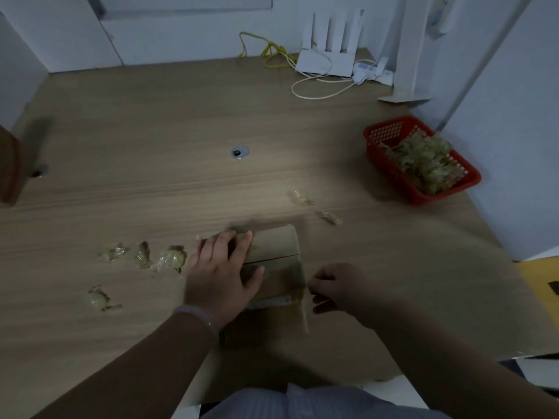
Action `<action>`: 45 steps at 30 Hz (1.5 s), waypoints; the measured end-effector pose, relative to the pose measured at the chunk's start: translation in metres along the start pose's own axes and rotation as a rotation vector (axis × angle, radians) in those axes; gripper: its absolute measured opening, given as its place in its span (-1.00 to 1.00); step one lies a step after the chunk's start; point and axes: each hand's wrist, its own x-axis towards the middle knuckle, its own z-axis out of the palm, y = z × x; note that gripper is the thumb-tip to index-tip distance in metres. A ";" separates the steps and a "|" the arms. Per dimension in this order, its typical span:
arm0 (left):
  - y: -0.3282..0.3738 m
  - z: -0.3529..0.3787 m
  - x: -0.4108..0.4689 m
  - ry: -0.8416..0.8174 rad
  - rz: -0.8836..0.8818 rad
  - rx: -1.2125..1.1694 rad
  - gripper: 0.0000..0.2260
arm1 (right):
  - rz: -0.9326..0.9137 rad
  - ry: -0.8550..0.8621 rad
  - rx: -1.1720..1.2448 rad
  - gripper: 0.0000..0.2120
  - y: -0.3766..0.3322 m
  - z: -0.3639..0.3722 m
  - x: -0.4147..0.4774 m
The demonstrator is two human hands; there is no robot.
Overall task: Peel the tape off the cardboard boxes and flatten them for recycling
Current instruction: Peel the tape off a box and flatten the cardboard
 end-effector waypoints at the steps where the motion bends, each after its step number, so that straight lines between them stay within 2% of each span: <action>1: -0.001 0.000 0.000 -0.001 0.002 0.004 -0.40 | -0.037 0.018 -0.029 -0.90 0.000 0.000 0.000; 6: -0.003 0.003 -0.001 0.008 0.006 -0.017 -0.41 | -0.153 0.099 0.021 -0.81 -0.011 -0.004 0.005; 11: -0.003 0.004 -0.002 0.029 0.027 -0.038 -0.43 | -0.318 0.283 -0.306 -0.88 -0.030 -0.018 0.023; 13: -0.003 0.004 -0.002 0.038 0.030 -0.048 -0.43 | -0.355 0.356 -0.365 -0.88 -0.032 -0.015 0.032; 15: -0.003 0.005 -0.002 0.050 0.031 -0.070 -0.43 | -0.385 0.402 -0.336 -0.89 -0.027 -0.011 0.039; 17: -0.003 0.005 -0.002 0.054 0.036 -0.079 -0.43 | -0.358 0.409 -0.115 -0.90 -0.024 -0.010 0.046; 19: -0.004 0.006 -0.001 0.054 0.049 -0.082 -0.43 | -0.248 0.380 0.139 -0.85 -0.027 -0.011 0.055; 20: -0.005 0.006 -0.001 0.052 0.062 -0.082 -0.42 | -0.225 0.367 0.122 -0.82 -0.028 -0.013 0.062; 23: -0.007 0.006 -0.001 0.032 0.106 -0.071 -0.41 | -0.209 0.207 -0.212 -0.73 -0.038 -0.014 0.074; 26: -0.009 0.006 0.000 0.028 0.155 -0.082 -0.42 | -0.189 0.003 -0.238 -0.84 -0.048 -0.014 0.076; 28: -0.009 0.005 0.001 0.026 0.171 -0.097 -0.42 | -0.196 -0.072 -0.316 -0.85 -0.056 -0.017 0.078; 30: -0.009 0.004 0.001 0.019 0.172 -0.107 -0.42 | -0.229 -0.059 -0.403 -0.87 -0.059 -0.022 0.081; 35: -0.010 0.003 0.002 0.012 0.159 -0.122 -0.42 | -0.247 -0.135 -0.315 -0.91 -0.056 -0.034 0.079; 40: -0.009 0.003 0.003 0.018 0.176 -0.117 -0.43 | -0.309 -0.131 -0.516 -0.85 -0.062 -0.039 0.084; 45: -0.008 0.002 0.004 0.034 0.177 -0.120 -0.43 | -0.169 -0.194 -0.487 -0.81 -0.066 -0.040 0.090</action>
